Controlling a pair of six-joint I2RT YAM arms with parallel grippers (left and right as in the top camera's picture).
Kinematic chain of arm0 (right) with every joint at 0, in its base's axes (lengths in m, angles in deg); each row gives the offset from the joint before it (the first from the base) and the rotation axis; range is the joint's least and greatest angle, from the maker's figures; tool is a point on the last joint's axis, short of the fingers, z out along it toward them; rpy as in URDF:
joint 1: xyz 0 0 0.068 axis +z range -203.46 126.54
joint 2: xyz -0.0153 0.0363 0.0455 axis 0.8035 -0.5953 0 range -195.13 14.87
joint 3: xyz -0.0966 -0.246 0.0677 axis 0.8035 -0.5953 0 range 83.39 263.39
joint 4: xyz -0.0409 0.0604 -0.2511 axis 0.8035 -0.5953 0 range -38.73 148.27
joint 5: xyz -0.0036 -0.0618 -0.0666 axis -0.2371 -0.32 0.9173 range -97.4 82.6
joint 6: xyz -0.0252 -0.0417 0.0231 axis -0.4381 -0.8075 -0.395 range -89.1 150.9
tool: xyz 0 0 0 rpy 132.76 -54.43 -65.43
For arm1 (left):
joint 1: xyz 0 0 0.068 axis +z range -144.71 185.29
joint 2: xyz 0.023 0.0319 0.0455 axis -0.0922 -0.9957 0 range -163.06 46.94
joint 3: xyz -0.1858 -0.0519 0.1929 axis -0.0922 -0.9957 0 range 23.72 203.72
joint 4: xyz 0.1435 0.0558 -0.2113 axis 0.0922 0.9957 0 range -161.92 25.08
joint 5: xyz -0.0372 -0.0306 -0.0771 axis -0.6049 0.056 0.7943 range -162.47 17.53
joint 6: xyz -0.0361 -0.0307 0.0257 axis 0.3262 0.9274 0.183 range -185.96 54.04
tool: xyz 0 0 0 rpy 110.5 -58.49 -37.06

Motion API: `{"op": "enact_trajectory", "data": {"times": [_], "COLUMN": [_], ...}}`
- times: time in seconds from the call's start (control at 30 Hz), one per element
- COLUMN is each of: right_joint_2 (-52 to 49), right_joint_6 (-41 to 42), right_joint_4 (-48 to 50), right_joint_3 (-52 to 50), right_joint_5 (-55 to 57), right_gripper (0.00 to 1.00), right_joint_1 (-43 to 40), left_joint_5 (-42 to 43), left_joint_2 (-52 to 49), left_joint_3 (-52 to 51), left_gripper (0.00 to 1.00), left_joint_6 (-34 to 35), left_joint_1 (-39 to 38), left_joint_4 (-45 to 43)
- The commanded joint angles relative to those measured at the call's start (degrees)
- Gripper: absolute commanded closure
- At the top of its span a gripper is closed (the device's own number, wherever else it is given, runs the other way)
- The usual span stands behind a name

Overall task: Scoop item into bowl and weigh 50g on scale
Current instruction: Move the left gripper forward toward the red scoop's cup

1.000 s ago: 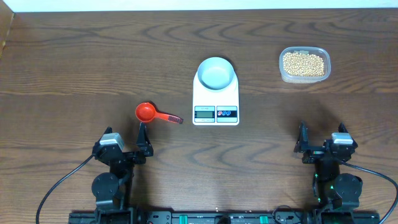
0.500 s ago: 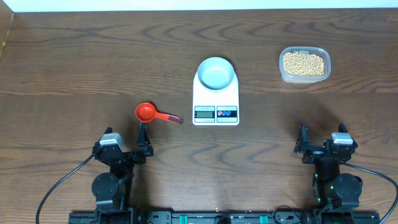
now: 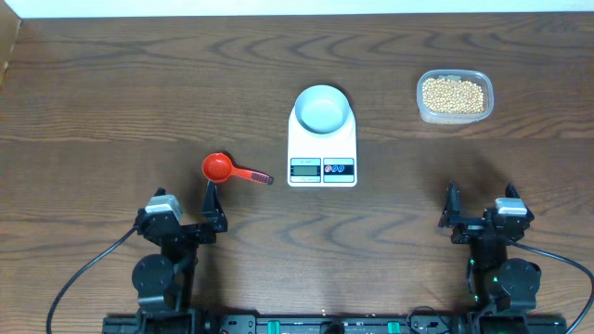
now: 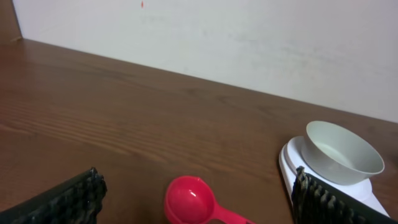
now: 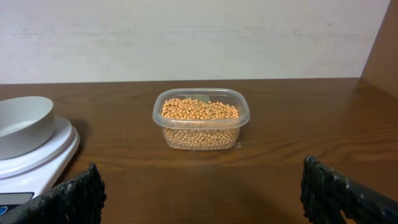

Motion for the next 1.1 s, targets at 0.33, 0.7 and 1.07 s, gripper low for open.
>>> {"op": "enact_trajectory", "data": {"times": [0.33, 0.7, 1.07], "right_joint_2": [0.3, 0.3, 0.3], "right_joint_6": [-0.8, -0.8, -0.8], "right_joint_4": [-0.1, -0.1, -0.1], "right_joint_3": [-0.1, -0.1, -0.1], "right_joint_5": [0.9, 0.9, 0.9], "right_gripper": [0.01, 0.01, 0.01], "right_joint_1": [0.5, 0.5, 0.5], "left_joint_5": [-0.1, -0.8, 0.1], "left_joint_2": [-18.5, -34.2, -39.0], "left_joint_3": [11.9, 25.8, 31.4], "left_gripper": [0.02, 0.02, 0.02], "left_joint_6": [0.5, 10.5, 10.6], "left_joint_1": [-0.1, -0.1, -0.1], "left_joint_4": [-0.2, 11.0, 19.2]}}
